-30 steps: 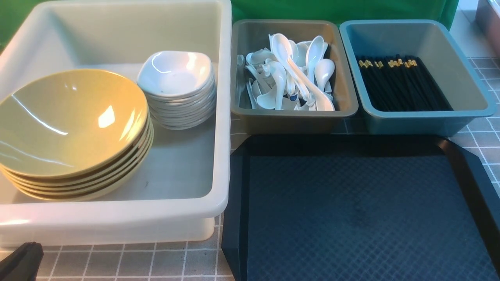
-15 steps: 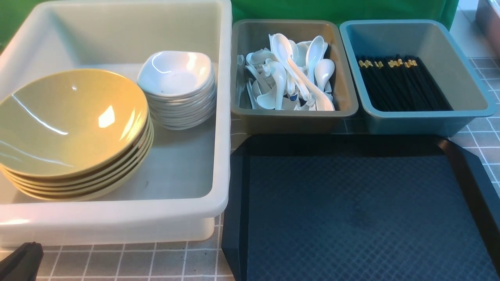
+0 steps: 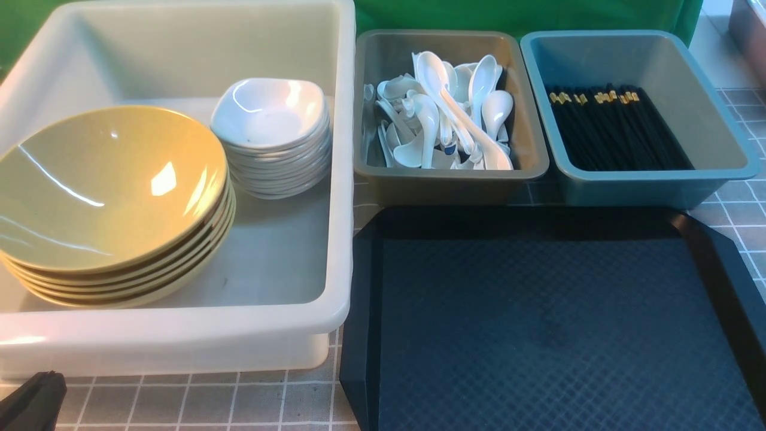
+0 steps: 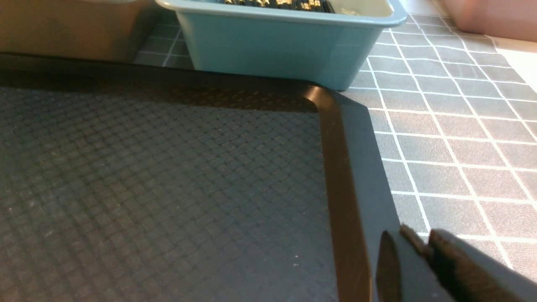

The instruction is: On grey table put chopsticks spoon bowls plates into blue grey white boxes.

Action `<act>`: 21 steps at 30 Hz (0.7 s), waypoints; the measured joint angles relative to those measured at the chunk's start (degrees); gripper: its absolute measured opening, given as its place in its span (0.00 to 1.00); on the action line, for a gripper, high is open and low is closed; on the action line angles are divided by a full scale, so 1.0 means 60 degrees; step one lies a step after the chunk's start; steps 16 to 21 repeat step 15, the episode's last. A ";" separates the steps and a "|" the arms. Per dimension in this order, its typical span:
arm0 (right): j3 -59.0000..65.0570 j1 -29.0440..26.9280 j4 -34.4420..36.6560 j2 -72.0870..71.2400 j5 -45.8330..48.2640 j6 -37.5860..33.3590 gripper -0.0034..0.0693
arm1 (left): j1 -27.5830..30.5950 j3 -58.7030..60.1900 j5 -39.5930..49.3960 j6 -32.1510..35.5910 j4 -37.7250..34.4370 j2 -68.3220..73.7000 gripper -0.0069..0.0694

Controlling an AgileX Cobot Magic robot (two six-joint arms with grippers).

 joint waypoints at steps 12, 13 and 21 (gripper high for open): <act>0.0000 0.0000 0.0000 0.0000 0.0000 0.0000 0.17 | 0.0000 0.0000 0.0000 0.0000 0.0000 0.0000 0.08; 0.0000 0.0000 0.0000 0.0000 0.0000 0.0000 0.17 | 0.0000 0.0000 0.0000 0.0000 0.0000 0.0000 0.08; 0.0000 0.0000 0.0000 0.0000 0.0000 0.0000 0.17 | 0.0000 0.0000 0.0000 0.0000 0.0000 0.0000 0.08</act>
